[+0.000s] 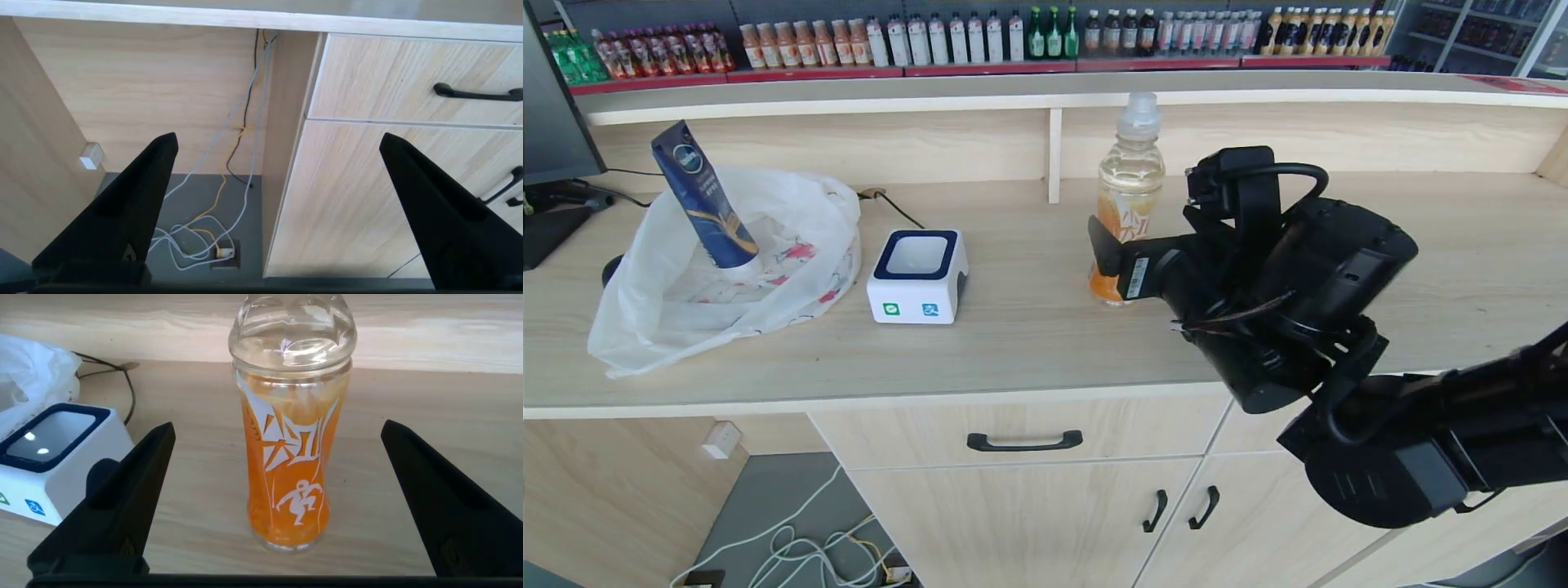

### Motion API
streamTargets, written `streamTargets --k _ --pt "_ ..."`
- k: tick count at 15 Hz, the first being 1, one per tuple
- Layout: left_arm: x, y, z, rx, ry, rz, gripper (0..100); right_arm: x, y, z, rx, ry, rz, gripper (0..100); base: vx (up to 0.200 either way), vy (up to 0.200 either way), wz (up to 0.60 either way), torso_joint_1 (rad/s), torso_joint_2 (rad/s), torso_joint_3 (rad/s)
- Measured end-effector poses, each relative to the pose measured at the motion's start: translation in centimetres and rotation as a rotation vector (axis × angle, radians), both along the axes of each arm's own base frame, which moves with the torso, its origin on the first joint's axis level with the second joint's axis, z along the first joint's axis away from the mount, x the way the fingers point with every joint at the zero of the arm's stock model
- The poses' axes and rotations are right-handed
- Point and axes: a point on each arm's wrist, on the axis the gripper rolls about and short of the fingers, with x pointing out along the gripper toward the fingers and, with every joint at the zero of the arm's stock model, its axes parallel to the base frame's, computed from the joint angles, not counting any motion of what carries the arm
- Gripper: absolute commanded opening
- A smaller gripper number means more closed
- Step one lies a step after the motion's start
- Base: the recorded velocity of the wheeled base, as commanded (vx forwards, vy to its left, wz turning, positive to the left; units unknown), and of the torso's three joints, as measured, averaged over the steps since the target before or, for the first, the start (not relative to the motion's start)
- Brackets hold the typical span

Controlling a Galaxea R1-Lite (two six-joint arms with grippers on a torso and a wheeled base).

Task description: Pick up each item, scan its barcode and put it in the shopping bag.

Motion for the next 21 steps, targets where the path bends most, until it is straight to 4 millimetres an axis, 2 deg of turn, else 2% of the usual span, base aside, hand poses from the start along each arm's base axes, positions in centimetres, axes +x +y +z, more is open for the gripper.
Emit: streamTargets --k 4,7,11,18,21 --pt "0.0 0.0 0.0 0.000 0.000 -0.001 100 2.4 0.1 -0.5 -0.022 -0.010 -0.045 100 0.000 0.000 0.00 0.000 0.00 0.000" --pt "0.0 0.0 0.0 0.000 0.000 -0.001 100 3.3 0.7 -1.2 -0.042 -0.013 -0.027 100 0.000 0.000 0.00 0.000 0.00 0.000" --pt "0.0 0.0 0.0 0.000 0.000 0.000 100 4.7 0.3 -1.7 -0.051 -0.011 -0.055 100 0.000 0.000 0.00 0.000 0.00 0.000" --pt "0.0 0.0 0.0 0.000 0.000 -0.001 100 6.9 1.2 -1.1 -0.011 -0.065 -0.074 100 0.000 0.000 0.00 0.000 0.00 0.000" --pt "0.0 0.0 0.0 0.000 0.000 0.000 100 7.4 1.4 -1.4 -0.010 -0.066 -0.077 100 0.000 0.000 0.00 0.000 0.00 0.000"
